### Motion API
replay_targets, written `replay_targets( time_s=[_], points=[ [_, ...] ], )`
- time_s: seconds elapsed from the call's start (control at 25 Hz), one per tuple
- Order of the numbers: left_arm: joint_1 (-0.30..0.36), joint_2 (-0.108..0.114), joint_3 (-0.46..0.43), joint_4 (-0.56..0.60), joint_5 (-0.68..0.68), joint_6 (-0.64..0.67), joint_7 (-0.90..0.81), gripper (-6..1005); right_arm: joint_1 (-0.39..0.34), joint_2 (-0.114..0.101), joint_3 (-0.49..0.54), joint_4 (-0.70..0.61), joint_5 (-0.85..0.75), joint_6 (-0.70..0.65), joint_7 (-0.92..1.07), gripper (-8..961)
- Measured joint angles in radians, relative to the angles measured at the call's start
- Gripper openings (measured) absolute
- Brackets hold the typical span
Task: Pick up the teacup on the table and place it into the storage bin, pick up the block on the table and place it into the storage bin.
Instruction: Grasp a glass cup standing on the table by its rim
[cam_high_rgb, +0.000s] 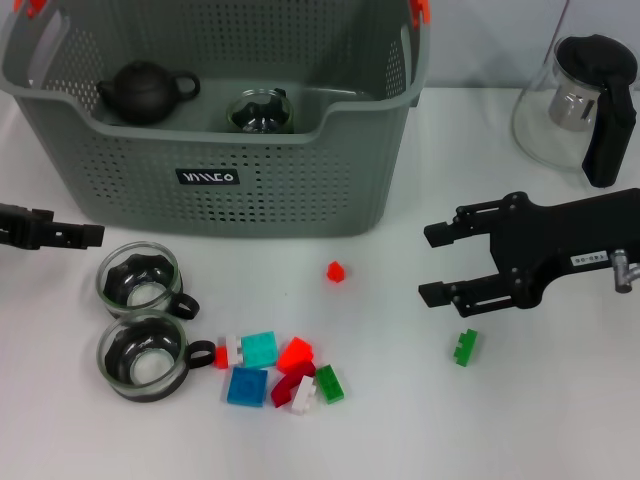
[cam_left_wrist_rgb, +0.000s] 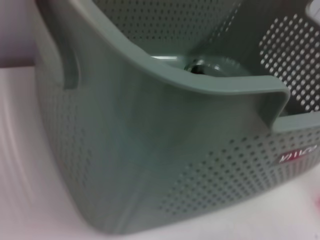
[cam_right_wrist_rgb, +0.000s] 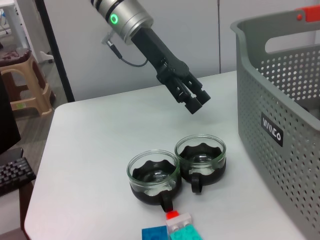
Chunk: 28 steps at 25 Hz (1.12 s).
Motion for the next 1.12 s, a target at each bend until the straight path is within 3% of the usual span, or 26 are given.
replay_targets(
  time_s=[0.24,0.6,1.12],
  points=[
    [-0.036,-0.002,0.093,0.046,0.086,0.064,-0.092,894,0.008,-0.007,-0.001,0.0,0.0,-0.013,0.0,763],
    [-0.086,-0.013,0.244,0.051,0.191,0.031,-0.293,889,0.015,-0.008,-0.008,0.0,-0.002,-0.031,0.0,757],
    [-0.097,-0.034,0.278,0.049,0.288,-0.017,-0.404,882,0.009,-0.008,-0.01,0.0,-0.004,-0.025,-0.001,757]
  ],
)
